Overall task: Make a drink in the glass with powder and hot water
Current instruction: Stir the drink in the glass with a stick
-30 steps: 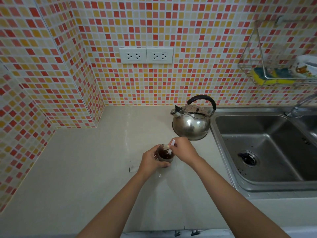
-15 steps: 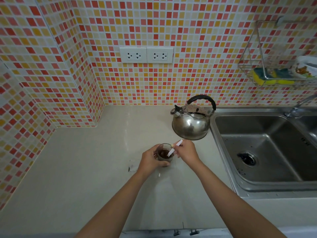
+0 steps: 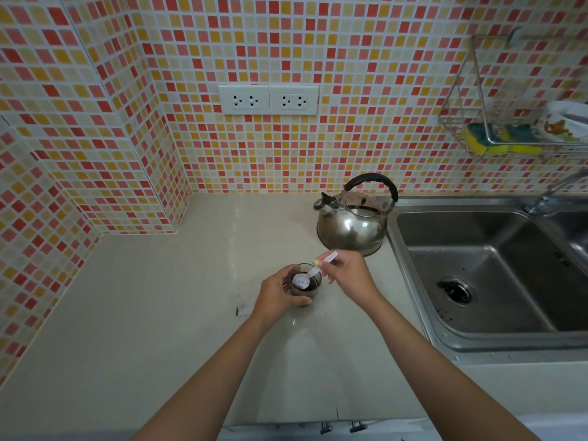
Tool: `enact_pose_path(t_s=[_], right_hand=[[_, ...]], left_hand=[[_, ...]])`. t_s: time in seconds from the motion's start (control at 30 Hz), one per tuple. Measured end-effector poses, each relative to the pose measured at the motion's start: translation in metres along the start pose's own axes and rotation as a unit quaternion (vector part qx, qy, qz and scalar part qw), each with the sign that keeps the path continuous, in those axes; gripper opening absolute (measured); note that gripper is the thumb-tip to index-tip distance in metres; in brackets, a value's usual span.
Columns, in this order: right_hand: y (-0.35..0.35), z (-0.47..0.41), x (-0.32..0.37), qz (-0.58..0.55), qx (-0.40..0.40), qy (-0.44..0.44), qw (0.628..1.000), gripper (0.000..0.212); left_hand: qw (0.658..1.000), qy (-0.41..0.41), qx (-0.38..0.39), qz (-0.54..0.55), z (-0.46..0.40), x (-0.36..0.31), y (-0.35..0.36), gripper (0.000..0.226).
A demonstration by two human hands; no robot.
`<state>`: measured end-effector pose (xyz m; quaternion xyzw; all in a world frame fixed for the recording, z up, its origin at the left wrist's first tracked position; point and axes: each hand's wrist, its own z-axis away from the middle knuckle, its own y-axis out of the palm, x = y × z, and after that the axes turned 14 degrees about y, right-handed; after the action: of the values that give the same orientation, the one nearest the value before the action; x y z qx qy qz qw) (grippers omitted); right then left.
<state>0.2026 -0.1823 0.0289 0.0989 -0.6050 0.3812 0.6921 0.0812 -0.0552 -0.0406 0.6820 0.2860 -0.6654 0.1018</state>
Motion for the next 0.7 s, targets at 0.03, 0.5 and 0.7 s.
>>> enact_pose_path(t_s=[0.03, 0.5, 0.7], right_hand=[[0.003, 0.001, 0.000, 0.051, 0.022, -0.018, 0.998, 0.007], [0.023, 0.003, 0.006, 0.290, -0.008, -0.063, 0.955, 0.019], [0.022, 0.001, 0.008, 0.216, 0.033, -0.008, 0.976, 0.018]], left_hand=[[1.000, 0.001, 0.000, -0.001, 0.000, 0.000, 0.000, 0.076], [1.000, 0.008, 0.006, -0.022, 0.001, -0.005, -0.001, 0.077], [1.000, 0.010, 0.006, -0.021, 0.002, -0.006, -0.001, 0.076]])
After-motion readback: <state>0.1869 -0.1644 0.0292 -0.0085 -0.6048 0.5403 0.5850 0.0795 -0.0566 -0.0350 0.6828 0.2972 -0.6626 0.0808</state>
